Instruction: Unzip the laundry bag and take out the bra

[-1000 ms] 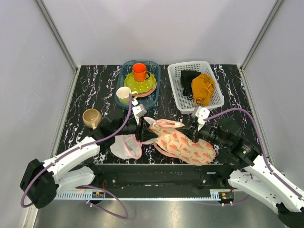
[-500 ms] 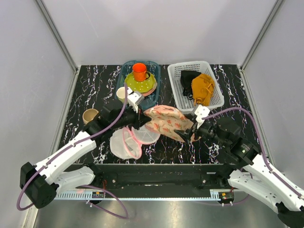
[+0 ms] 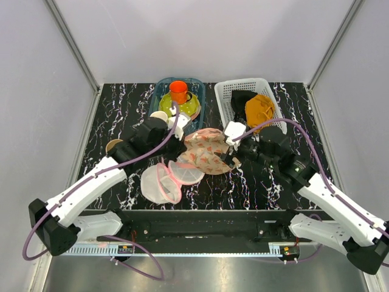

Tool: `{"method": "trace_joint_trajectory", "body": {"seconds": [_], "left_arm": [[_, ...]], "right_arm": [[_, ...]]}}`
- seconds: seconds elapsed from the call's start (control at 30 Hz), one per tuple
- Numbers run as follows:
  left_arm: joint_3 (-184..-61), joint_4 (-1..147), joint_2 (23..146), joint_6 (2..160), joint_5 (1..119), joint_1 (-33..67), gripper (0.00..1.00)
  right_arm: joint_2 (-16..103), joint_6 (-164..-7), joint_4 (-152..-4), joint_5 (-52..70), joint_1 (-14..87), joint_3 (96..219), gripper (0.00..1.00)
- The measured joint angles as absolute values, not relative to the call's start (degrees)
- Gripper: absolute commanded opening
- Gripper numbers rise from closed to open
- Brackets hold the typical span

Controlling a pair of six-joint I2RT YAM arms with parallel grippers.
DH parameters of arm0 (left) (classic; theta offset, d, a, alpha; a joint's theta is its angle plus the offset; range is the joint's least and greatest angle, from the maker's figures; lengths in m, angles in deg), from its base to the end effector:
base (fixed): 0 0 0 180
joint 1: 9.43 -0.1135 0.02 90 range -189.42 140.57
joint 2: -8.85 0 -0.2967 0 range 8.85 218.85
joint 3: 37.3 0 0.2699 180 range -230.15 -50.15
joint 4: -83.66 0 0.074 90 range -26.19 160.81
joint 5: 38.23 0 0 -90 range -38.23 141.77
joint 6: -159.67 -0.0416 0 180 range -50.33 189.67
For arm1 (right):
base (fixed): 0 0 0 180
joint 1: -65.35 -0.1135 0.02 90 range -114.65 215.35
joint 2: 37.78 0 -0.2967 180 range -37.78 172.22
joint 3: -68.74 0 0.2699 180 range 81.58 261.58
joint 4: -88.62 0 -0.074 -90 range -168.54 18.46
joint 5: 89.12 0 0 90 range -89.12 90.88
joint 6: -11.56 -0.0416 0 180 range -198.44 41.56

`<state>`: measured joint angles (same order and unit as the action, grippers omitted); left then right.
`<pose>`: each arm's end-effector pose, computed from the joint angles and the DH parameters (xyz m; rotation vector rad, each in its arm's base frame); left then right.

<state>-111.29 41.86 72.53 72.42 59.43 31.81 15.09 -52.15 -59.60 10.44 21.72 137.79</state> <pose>0.1860 -0.1705 0.3676 0.7927 2.0235 -0.5904 0.1479 0.1505 0.3943 -1.1570 1.4497 0.3648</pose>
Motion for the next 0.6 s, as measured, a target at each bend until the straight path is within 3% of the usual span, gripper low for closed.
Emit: {"method": "trace_joint_trajectory", "body": {"seconds": [0.3, 0.6], "left_arm": [[-113.8, 37.4, 75.2, 69.2, 57.3, 35.7, 0.00], [-113.1, 35.3, 71.0, 67.7, 57.3, 36.0, 0.00]], "right_arm": [[22.1, -49.1, -61.6, 18.2, 21.5, 141.0, 0.97], [25.6, -46.1, -61.5, 22.0, 21.5, 143.6, 0.95]]}}
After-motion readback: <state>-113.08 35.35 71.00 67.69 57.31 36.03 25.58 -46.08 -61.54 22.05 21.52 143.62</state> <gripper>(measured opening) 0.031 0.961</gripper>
